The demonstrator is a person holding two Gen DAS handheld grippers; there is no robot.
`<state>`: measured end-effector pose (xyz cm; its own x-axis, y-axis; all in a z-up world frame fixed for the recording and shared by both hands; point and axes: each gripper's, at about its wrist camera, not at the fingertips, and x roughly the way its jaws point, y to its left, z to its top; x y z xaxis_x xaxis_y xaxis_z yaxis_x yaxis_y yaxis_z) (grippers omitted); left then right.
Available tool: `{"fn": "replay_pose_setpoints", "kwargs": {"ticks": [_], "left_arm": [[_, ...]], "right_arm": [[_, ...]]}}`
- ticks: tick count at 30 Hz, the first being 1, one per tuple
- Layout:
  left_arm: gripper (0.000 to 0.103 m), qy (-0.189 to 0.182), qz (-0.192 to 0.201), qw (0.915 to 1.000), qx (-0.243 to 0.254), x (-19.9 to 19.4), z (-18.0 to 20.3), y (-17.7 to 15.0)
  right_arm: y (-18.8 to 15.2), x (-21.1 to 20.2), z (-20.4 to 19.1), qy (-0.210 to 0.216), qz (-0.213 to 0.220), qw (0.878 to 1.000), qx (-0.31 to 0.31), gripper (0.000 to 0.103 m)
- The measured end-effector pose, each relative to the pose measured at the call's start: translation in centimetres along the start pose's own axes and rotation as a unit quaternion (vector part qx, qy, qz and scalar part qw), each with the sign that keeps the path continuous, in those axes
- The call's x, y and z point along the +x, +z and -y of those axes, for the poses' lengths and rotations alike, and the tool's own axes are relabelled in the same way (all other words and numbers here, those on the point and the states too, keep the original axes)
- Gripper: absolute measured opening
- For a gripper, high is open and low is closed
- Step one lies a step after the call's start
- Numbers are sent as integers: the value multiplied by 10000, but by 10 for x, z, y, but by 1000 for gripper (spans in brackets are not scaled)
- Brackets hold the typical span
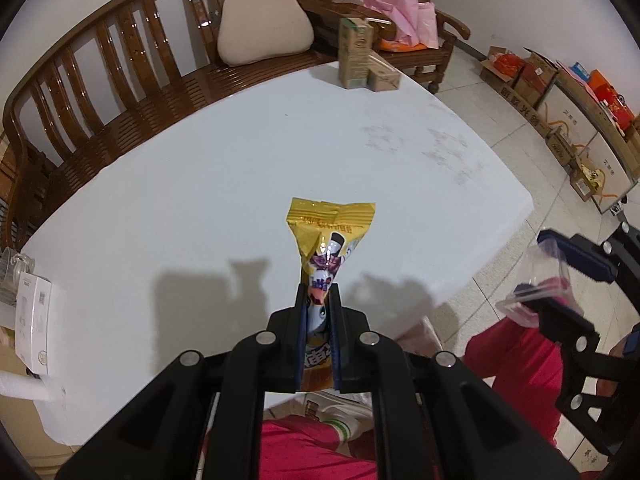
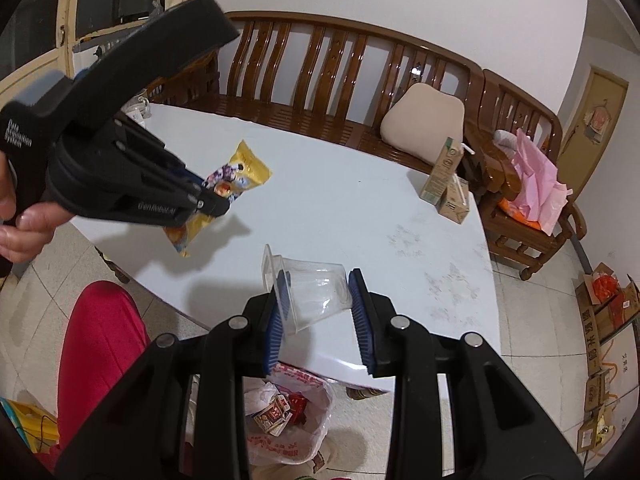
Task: Collect trash
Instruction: 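Carry the plastic tray and snack wrapper with both tools over the bag bin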
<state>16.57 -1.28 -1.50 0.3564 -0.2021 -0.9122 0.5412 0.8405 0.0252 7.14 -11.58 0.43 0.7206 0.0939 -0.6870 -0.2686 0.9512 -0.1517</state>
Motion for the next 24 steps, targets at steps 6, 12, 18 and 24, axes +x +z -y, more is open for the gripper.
{"fn": "replay_pose_setpoints", "kwargs": {"ticks": [6, 12, 18, 24], "left_arm": [[10, -218, -8, 9998, -15, 2, 22, -25], [10, -501, -102, 9984, -229, 14, 37, -56], [10, -682, -261, 9961, -486, 33, 47, -88], [10, -910, -425, 9910, -879, 58, 53, -121]], "right_arm": [[-25, -19, -3, -78, 4, 10000, 54, 31], [-62, -22, -9, -24, -222, 9995, 201, 31], [-98, -16, -21, 16, -464, 9986, 241, 31], [-130, -4, -32, 103, -703, 9969, 347, 31]]}}
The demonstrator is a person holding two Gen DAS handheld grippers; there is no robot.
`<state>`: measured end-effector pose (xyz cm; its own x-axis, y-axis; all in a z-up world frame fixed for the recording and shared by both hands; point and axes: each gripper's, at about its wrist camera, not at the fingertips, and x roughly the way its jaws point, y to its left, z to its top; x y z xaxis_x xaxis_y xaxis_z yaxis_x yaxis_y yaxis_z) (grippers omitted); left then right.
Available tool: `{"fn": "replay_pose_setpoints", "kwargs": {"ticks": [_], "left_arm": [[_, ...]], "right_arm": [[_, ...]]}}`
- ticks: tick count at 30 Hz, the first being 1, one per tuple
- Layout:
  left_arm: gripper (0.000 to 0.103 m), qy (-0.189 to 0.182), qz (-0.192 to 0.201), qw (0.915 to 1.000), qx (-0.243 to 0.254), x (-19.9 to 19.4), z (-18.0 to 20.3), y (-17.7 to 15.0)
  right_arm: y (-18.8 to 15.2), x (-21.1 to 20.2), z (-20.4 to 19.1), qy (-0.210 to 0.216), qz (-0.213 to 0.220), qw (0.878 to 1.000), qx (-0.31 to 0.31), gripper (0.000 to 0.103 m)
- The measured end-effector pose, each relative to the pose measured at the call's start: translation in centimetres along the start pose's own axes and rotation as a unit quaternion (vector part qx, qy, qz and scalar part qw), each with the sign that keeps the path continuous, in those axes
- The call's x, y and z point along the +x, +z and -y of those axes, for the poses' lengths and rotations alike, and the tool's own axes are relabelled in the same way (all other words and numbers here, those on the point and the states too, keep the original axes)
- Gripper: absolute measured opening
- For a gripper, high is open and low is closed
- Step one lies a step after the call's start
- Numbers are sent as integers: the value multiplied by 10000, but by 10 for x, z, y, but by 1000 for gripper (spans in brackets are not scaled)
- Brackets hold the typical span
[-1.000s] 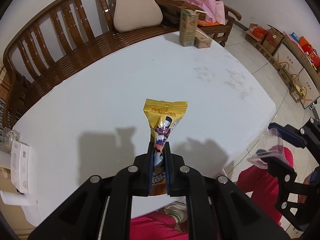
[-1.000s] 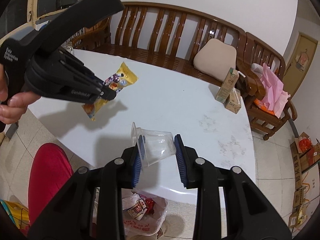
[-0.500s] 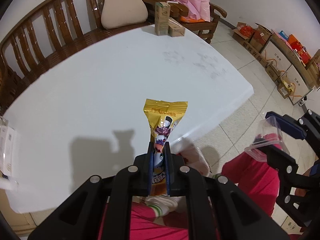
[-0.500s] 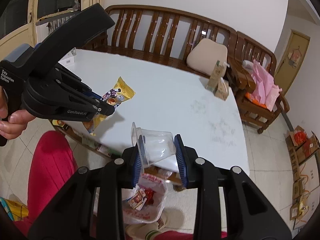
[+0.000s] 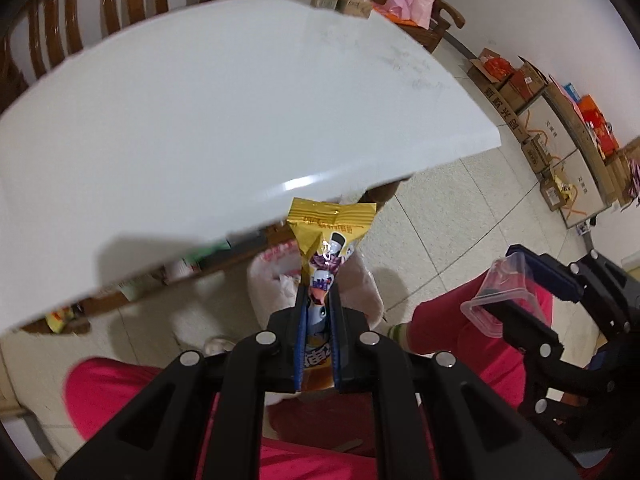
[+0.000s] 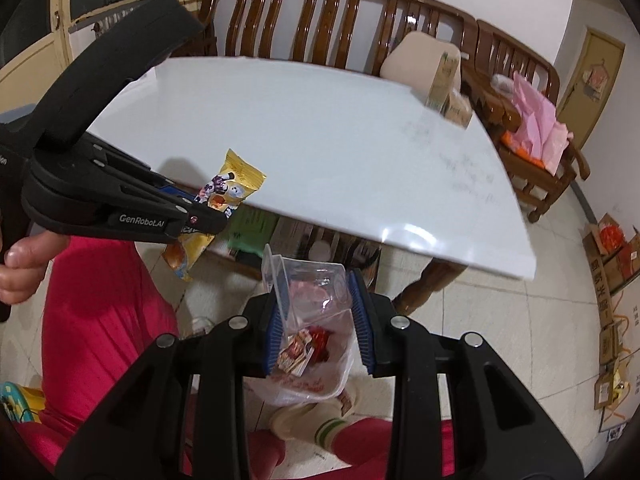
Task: Collect trash
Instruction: 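Carry the plastic tray and snack wrapper with both tools over the bag bin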
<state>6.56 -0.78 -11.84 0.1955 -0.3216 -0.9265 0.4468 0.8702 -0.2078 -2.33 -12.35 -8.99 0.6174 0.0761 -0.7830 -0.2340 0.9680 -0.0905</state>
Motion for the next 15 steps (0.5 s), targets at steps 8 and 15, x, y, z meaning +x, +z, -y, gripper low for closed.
{"fn": "replay_pose_setpoints", "kwargs": {"ticks": [8, 15], "left_arm": [[10, -358, -255, 9966, -703, 57, -13, -28], [10, -416, -554, 9901, -1218, 115, -29, -37]], "right_arm": [[-35, 38, -1, 80, -418, 9988, 232, 31], [-60, 85, 4, 88, -815, 9954, 491, 31]]}}
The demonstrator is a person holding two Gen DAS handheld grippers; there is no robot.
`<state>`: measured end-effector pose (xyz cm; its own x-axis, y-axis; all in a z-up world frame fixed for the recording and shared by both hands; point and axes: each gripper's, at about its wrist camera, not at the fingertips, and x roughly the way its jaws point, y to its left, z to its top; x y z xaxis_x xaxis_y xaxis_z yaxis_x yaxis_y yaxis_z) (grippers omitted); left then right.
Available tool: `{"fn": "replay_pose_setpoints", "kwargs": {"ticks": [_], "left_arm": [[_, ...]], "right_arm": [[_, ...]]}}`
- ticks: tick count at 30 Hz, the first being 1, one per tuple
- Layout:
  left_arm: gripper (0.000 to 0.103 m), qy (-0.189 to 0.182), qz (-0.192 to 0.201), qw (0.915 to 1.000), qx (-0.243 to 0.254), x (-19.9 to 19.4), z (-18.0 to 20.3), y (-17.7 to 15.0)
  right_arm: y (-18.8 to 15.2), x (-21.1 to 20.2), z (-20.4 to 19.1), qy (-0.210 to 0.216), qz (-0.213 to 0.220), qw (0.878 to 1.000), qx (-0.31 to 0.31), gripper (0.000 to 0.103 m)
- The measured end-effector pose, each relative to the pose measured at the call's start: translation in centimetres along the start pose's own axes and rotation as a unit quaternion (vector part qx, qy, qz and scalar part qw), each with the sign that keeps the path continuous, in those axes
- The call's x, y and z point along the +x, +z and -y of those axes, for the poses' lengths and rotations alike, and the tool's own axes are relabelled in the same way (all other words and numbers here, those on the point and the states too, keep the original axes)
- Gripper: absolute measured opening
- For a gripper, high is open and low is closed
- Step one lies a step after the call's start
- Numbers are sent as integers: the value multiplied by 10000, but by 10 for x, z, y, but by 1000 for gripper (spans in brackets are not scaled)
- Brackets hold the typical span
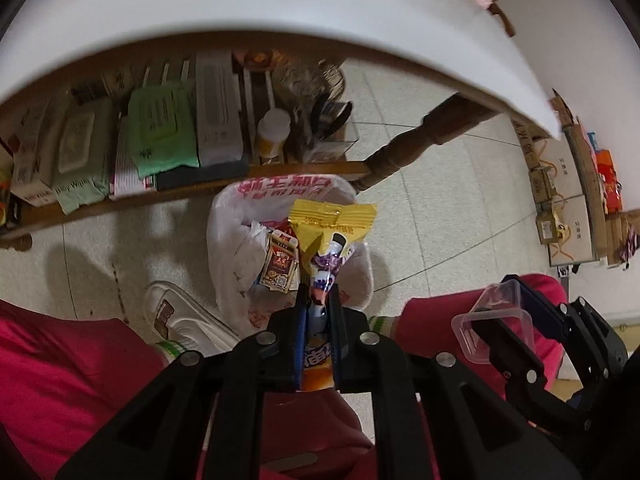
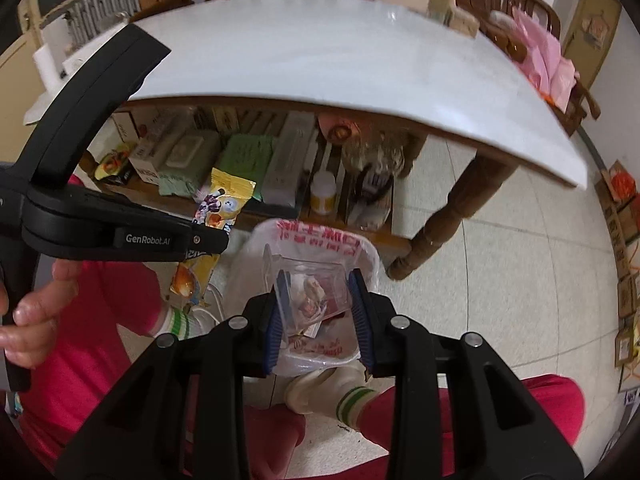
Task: Collect trash
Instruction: 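Carry the plastic tray and snack wrapper with both tools over the bag bin, then open both tools to drop the tray and wrapper into the bag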
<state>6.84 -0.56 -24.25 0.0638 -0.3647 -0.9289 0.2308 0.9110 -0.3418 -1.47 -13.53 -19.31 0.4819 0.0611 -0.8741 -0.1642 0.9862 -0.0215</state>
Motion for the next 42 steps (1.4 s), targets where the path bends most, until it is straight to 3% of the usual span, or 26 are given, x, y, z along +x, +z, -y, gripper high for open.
{"fn": "replay_pose_setpoints", "kwargs": {"ticks": [11, 20, 30, 32, 33, 35, 37, 42], "left_arm": [[10, -50, -350, 9958, -845, 82, -33, 21], [10, 141, -1055, 9861, -1275, 151, -63, 31], [10, 357, -1501, 9790, -1332, 190, -73, 39], [12, 382, -1561, 9773, -1381, 194, -75, 38], [14, 427, -1613, 9762, -1386, 196, -77, 38], [40, 523, -1696, 9736, -1432, 200, -80, 37], [56, 527, -1683, 9733, -1471, 200, -82, 37], [65, 568, -1685, 9729, -1476, 197, -84, 36]], "right_arm": [[-12, 99, 17, 55, -760, 9958, 506, 31], [-29, 185, 19, 189, -1568, 9838, 846, 31], [-42, 234, 11, 285, -2096, 9745, 755, 31], [-44, 239, 12, 283, -2158, 9730, 764, 39], [-45, 240, 12, 302, -2188, 9721, 784, 48], [-46, 242, 12, 312, -2193, 9716, 834, 58], [-45, 242, 14, 335, -2185, 9714, 865, 58], [-43, 240, 14, 373, -2164, 9715, 890, 58]]}}
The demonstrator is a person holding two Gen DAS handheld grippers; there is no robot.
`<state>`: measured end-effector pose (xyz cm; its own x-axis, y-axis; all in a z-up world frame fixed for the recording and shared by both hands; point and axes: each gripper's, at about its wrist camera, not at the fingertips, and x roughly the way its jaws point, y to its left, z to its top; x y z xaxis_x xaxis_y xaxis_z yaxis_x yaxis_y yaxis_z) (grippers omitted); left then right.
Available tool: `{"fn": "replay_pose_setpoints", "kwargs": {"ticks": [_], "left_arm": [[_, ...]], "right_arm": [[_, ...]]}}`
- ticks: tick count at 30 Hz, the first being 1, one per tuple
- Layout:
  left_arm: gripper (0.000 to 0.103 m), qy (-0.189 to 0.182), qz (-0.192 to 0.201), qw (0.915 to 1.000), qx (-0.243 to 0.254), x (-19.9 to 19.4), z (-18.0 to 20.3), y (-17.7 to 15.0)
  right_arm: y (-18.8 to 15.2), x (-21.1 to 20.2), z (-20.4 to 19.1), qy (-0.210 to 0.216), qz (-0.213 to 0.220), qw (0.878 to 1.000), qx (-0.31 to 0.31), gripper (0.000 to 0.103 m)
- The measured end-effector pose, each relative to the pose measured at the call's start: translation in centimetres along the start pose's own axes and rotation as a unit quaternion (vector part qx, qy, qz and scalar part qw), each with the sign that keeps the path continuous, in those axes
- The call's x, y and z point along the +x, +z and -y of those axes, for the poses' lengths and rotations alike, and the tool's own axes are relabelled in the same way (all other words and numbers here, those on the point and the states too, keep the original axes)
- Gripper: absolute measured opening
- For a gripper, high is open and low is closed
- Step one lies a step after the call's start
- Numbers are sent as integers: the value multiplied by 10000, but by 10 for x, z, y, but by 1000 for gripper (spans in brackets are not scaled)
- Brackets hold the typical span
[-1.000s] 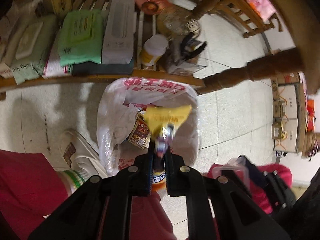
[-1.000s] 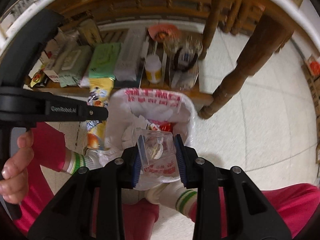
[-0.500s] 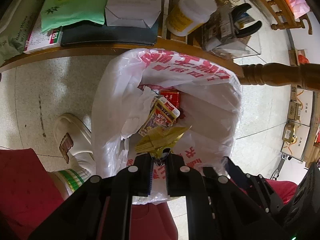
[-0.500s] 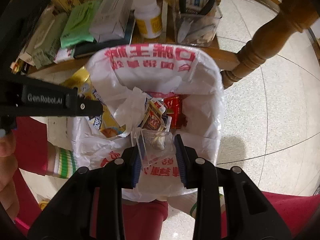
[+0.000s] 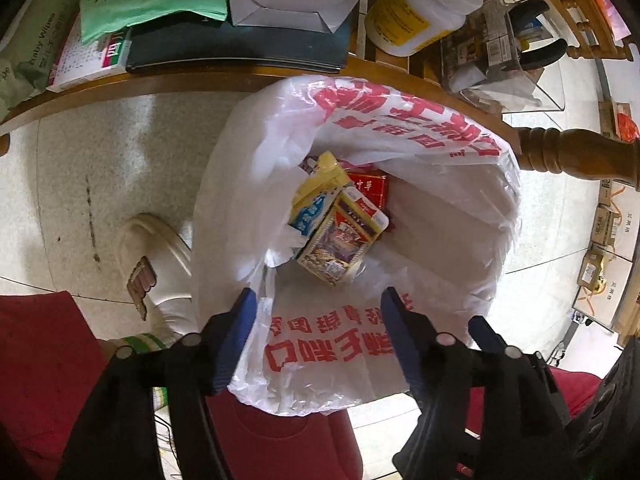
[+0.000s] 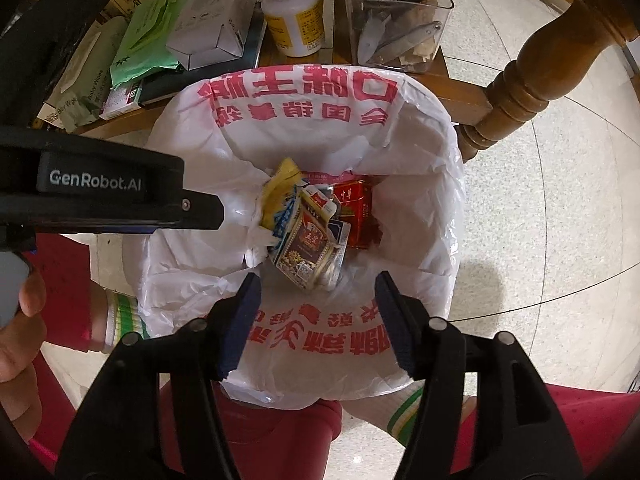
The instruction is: Collect trash
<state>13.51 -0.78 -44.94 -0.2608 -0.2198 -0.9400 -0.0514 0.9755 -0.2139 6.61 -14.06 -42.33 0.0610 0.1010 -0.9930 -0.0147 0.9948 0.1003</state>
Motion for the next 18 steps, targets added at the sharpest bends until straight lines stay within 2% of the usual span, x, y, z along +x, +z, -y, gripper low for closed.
{"fn": "replay_pose_setpoints", "kwargs": {"ticks": [4, 6, 9, 13, 15, 16, 18], "left_arm": [[69, 132, 35, 9999, 47, -6, -1, -5], [72, 299, 174, 9994, 61, -15, -3, -8], [74, 412, 373, 9984, 60, -28, -7, -13], [74, 364, 569, 9977, 61, -46, -9, -20], [74, 484, 706, 9962, 164, -56, -5, -26], [74, 549, 774, 9953, 216, -60, -3, -29], [74, 722, 994, 9918, 357, -74, 2, -39]], "right_arm": [[0, -10, 1, 17, 87, 10000, -11, 59], [0, -18, 4, 17, 154, 9999, 6, 59], [1, -37, 20, 136, 364, 9990, 236, 60], [4, -68, 39, 185, 776, 9956, 498, 61], [6, -85, 40, 233, 966, 9935, 550, 61], [5, -93, 39, 239, 1052, 9927, 536, 63], [2, -107, 32, 197, 1217, 9914, 438, 73]]}}
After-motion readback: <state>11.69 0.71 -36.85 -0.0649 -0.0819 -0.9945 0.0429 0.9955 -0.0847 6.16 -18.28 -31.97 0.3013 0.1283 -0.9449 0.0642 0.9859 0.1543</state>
